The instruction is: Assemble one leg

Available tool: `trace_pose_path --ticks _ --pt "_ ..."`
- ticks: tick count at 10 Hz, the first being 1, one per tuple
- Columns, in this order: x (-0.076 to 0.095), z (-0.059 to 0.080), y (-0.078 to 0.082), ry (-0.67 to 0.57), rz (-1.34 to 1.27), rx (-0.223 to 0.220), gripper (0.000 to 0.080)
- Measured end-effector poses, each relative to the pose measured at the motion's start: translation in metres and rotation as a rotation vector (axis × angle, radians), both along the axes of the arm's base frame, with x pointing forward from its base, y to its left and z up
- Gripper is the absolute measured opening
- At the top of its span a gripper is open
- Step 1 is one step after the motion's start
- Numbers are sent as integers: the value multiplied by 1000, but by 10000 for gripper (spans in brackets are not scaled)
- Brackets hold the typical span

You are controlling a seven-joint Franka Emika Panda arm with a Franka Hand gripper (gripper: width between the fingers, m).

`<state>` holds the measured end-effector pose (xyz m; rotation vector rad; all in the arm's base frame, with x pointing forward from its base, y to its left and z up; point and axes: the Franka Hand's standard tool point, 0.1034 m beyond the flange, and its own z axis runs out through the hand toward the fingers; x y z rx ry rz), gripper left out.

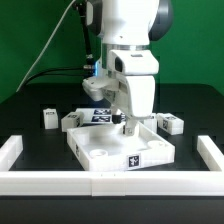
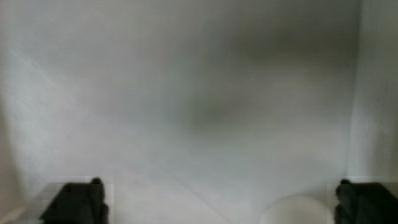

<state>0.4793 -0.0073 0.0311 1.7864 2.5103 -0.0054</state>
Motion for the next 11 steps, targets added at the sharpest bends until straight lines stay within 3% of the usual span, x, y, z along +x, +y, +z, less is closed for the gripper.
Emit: trace_pose_path --ticks 4,6,10,11 --pt "-30 -6 -17 41 16 1 650" --pt "-39 -17 -17 69 12 6 650" --pt "-38 -23 -14 86 36 8 648" --pt "-39 -24 -14 88 35 8 497"
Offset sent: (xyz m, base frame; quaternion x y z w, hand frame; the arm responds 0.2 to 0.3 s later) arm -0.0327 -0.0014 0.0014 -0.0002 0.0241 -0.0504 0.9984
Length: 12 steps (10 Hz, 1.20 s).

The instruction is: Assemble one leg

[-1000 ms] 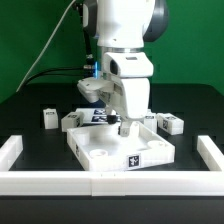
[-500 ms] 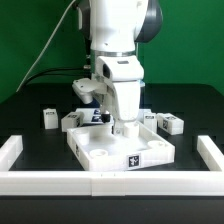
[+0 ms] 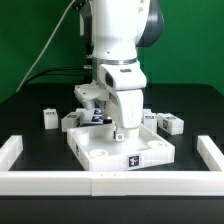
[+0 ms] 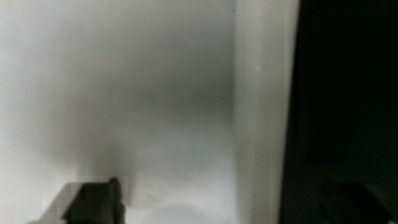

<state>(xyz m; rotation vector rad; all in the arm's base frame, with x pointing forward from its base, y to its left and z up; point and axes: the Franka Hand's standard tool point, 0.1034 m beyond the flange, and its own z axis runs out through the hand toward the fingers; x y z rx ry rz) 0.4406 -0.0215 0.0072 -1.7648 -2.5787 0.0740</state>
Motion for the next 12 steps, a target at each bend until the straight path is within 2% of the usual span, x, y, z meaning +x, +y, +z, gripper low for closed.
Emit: trace_pose_path --ticks 1,2,3,4,5,6,10,12 --pt "0 0 0 0 0 0 497" --pt "0 0 0 0 0 0 264" --pt "0 0 0 1 0 0 264" --pt "0 0 0 1 -1 0 96" --pt "0 0 0 -2 -1 0 96" --pt "0 0 0 -2 -1 0 58" --pt "0 0 0 -2 -1 0 58" --pt "4 0 9 -17 -99 2 58"
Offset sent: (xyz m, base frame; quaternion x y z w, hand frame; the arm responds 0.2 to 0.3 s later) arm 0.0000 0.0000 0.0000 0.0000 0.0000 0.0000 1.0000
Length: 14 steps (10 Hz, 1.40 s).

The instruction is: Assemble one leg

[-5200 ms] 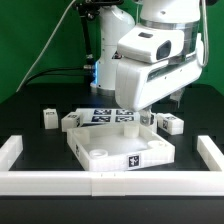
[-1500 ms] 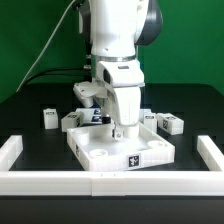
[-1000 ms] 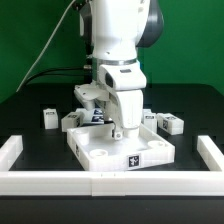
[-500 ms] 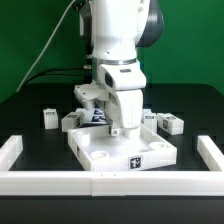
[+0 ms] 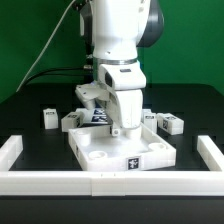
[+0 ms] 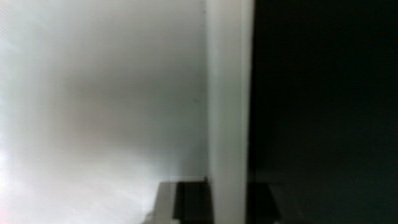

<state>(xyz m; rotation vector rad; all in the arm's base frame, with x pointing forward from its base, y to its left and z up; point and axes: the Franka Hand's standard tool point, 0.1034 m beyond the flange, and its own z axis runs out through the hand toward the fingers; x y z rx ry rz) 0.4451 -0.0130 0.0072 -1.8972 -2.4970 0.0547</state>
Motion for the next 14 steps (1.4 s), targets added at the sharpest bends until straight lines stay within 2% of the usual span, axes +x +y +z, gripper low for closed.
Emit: trace_pose_path --ticks 2,5,6,11,12,14 --pt "12 0 12 -26 -115 4 58" --pt "20 0 52 -51 -250 13 59" --pt "25 0 61 -58 -265 16 59" --pt "46 2 95 -48 -241 2 59" --pt "48 3 97 -27 -261 -23 59" --pt "48 2 97 -19 -260 -29 65"
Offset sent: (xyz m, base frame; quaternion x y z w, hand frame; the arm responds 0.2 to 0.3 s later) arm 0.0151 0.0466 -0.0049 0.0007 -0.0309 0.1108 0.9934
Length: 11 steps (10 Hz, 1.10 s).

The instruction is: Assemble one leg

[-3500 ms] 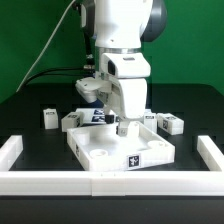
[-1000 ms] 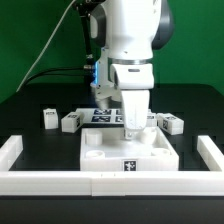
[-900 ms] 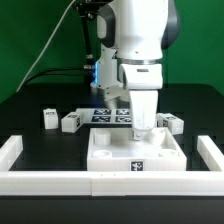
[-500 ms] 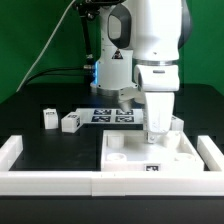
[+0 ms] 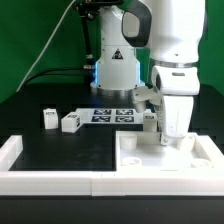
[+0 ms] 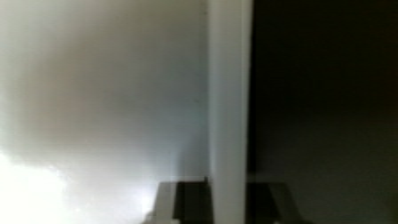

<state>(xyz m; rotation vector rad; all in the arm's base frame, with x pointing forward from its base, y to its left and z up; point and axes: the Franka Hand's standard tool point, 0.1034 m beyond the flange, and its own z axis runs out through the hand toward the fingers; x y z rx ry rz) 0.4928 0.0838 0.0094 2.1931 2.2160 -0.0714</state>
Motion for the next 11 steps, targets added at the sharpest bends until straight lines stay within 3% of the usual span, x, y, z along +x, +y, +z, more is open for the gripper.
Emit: trace_pose_path --ticks 1,2,3,4,5,7,10,11 --pt "0 0 0 0 0 0 65" --pt "0 0 0 0 0 0 271" --pt "0 0 0 0 0 0 407" --pt "0 0 0 0 0 0 407" --pt "0 0 0 0 0 0 588" --pt "0 0 0 0 0 0 644" --pt "0 1 0 -1 -7 0 649" --pt "-6 7 1 -6 -45 -4 649"
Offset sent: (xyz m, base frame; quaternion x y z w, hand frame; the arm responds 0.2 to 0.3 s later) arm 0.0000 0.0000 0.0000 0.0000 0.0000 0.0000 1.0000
